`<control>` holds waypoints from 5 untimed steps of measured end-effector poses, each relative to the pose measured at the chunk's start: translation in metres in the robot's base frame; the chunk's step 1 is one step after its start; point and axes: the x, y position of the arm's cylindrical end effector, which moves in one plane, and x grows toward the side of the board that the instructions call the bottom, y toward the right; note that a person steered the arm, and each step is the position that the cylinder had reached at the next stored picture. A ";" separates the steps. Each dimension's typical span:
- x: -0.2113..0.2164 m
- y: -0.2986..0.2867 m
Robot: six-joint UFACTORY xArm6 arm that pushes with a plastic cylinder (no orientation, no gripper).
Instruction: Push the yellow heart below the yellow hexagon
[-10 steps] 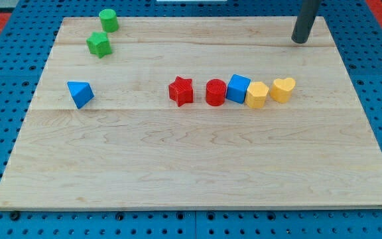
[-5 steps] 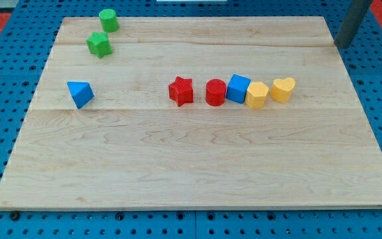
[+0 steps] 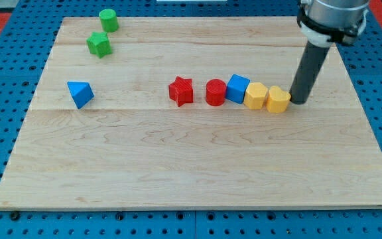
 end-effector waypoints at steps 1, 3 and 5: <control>0.006 -0.047; 0.007 -0.067; -0.018 -0.111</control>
